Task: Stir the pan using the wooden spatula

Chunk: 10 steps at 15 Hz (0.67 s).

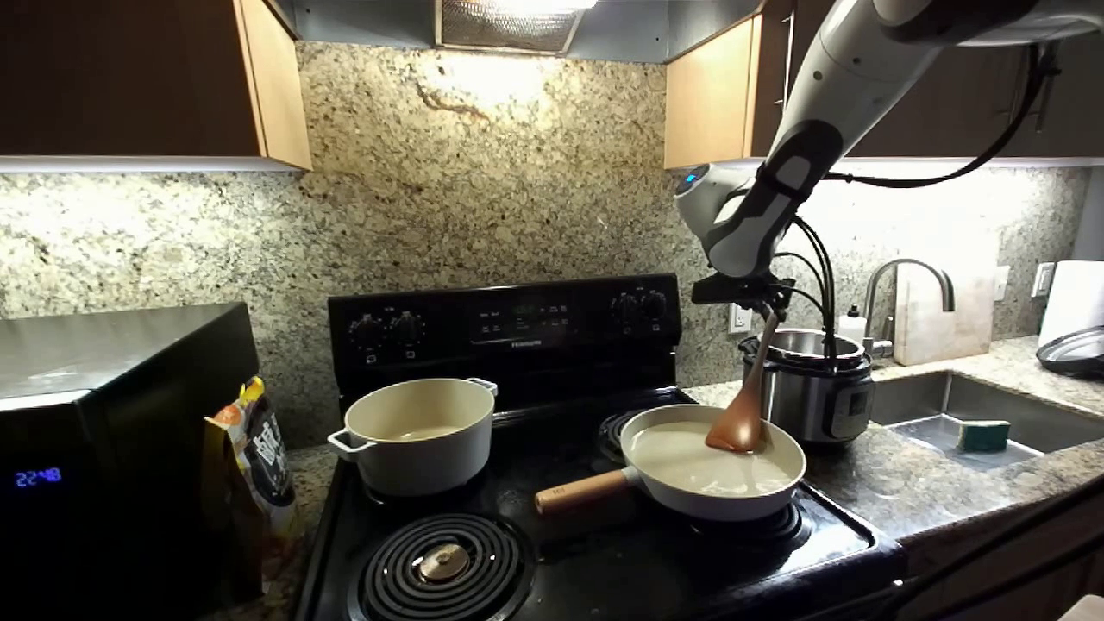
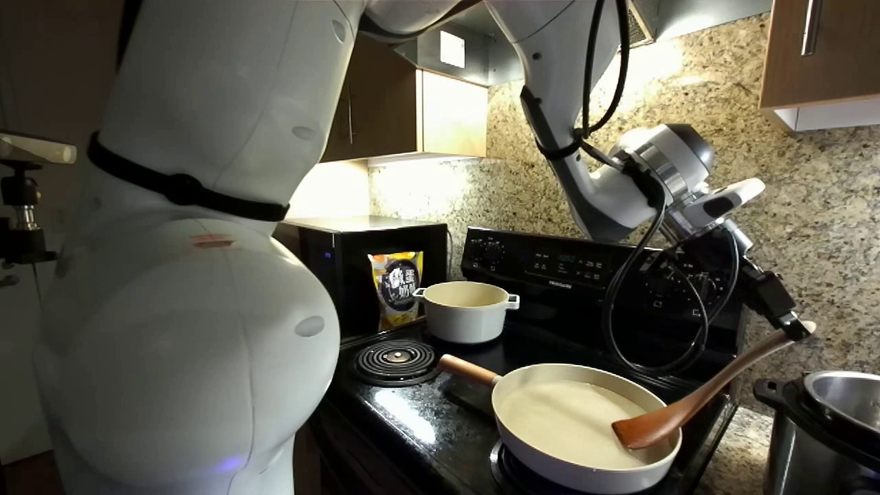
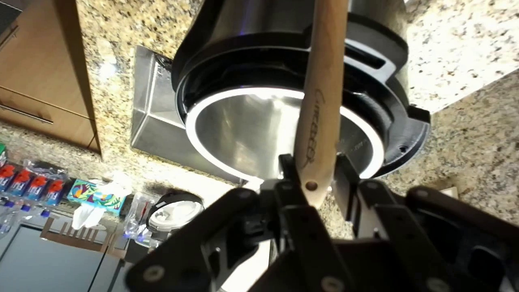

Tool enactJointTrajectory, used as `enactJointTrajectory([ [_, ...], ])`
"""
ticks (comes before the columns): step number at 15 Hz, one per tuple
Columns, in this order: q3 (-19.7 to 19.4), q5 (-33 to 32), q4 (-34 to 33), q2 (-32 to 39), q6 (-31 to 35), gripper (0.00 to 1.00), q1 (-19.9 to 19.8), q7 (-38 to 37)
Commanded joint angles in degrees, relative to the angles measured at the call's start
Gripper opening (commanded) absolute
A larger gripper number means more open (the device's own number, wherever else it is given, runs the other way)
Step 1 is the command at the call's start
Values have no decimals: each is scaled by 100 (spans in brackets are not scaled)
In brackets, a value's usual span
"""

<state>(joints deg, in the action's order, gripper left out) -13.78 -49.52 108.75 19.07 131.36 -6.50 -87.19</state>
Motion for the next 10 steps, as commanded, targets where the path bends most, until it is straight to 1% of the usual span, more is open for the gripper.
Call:
enactJointTrajectory([
  [1,121,-101,-102,-109,-288,7,229,51],
  [6,250,-319,-93,-111,-326,7,485,-2],
  [10,332,-428,13,-108,-222,7,507,26],
])
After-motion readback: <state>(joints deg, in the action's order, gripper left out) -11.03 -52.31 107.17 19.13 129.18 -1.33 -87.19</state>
